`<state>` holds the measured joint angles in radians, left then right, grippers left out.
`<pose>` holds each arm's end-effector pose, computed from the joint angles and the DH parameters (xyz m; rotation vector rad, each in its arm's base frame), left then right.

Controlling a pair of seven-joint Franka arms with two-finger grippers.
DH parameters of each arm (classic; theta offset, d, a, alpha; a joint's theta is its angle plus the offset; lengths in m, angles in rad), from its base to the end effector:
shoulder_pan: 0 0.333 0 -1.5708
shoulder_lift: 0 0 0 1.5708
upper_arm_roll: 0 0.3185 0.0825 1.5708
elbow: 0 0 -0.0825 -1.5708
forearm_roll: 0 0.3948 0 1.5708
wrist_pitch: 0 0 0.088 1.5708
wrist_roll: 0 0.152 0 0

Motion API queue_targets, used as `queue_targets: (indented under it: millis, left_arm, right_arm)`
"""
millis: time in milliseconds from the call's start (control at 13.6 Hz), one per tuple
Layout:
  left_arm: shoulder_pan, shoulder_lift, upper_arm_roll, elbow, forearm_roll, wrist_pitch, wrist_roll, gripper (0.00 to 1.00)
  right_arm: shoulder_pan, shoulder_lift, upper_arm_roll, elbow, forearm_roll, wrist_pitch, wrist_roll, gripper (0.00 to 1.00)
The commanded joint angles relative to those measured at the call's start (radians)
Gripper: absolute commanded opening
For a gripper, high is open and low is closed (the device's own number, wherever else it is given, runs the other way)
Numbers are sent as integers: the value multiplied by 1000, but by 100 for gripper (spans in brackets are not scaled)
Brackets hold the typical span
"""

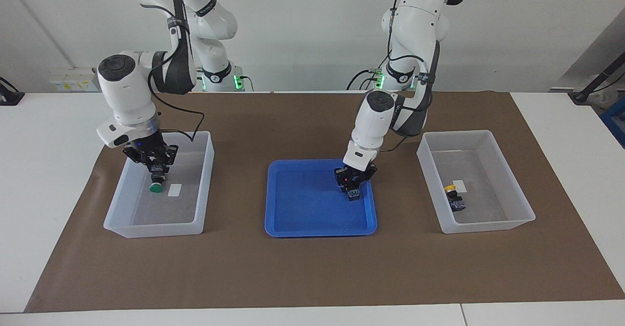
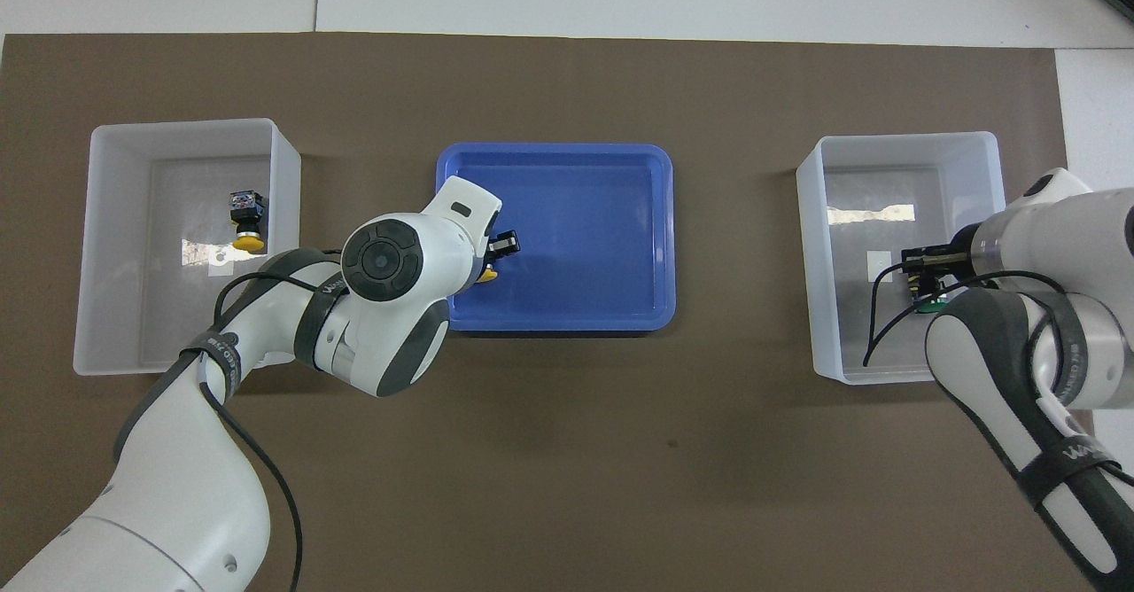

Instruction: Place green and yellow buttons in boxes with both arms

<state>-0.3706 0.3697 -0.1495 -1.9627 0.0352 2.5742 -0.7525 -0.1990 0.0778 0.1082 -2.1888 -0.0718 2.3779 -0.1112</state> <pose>0.5715 -0.3237 0.2635 2.9411 0.3273 0.2683 0.5647 -0.0544 0.3134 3.0802 0.1058 0.1649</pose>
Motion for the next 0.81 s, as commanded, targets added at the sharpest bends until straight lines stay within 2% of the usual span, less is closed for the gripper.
queue_targets:
  millis: [0, 220, 441, 588, 661, 735]
  left_arm:
    - [34, -9, 5, 150, 6, -206, -1, 0]
    - [99, -22, 5, 290, 9, -411, 16, 0]
    - [191, -22, 7, 389, 6, -572, 212, 0]
    - [263, -20, 7, 419, 5, -633, 351, 0]
    - [300, -20, 5, 424, 6, -652, 424, 0]
    - [333, -20, 7, 432, 5, -661, 485, 0]
  right_arm:
    - [-11, 34, 15, -22, 26, 56, -76, 0]
    - [-23, 80, 11, -22, 26, 86, -136, 0]
    - [-17, 89, 13, -22, 27, 98, -105, 2]
    - [-17, 89, 13, -22, 27, 98, -102, 3]
    - [-17, 89, 13, -22, 27, 98, -102, 6]
    - [-19, 89, 11, -22, 27, 98, -101, 18]
